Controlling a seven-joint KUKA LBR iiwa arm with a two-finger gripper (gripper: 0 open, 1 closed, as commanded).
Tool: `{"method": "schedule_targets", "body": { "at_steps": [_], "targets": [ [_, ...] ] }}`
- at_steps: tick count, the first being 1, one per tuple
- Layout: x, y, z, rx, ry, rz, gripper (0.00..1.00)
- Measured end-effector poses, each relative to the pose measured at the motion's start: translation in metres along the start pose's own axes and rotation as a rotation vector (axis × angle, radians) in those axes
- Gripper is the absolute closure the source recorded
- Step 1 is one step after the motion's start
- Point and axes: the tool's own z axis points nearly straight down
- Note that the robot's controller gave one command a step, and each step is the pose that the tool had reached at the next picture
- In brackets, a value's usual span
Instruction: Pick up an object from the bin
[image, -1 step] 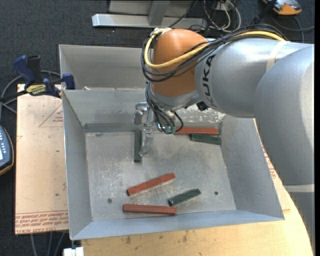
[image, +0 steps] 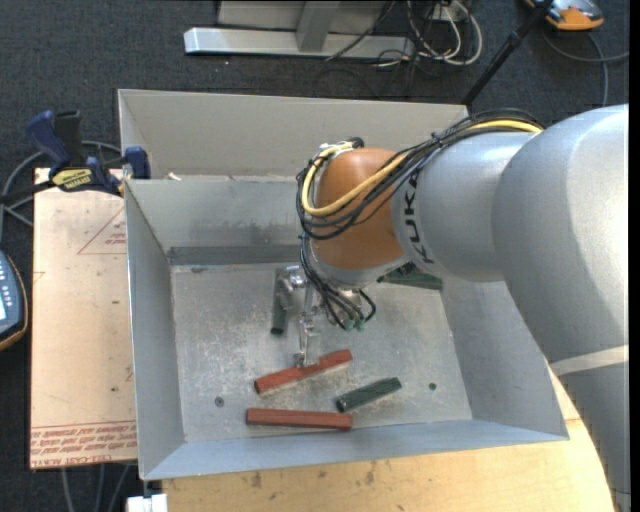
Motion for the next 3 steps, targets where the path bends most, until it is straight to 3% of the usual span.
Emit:
{"method": "schedule_targets", "body": {
  "at_steps": [1, 2, 3],
  "targets": [
    [-0.003, 0.000, -0.003, 0.001, -0.010, 0.000, 1.00],
    [-0.007, 0.006, -0.121, 0.001, -0.011, 0.078, 1.00],
    [0.073, 0.033, -0.081, 0.002, 0.010, 0.040, 1.00]
  ]
}}
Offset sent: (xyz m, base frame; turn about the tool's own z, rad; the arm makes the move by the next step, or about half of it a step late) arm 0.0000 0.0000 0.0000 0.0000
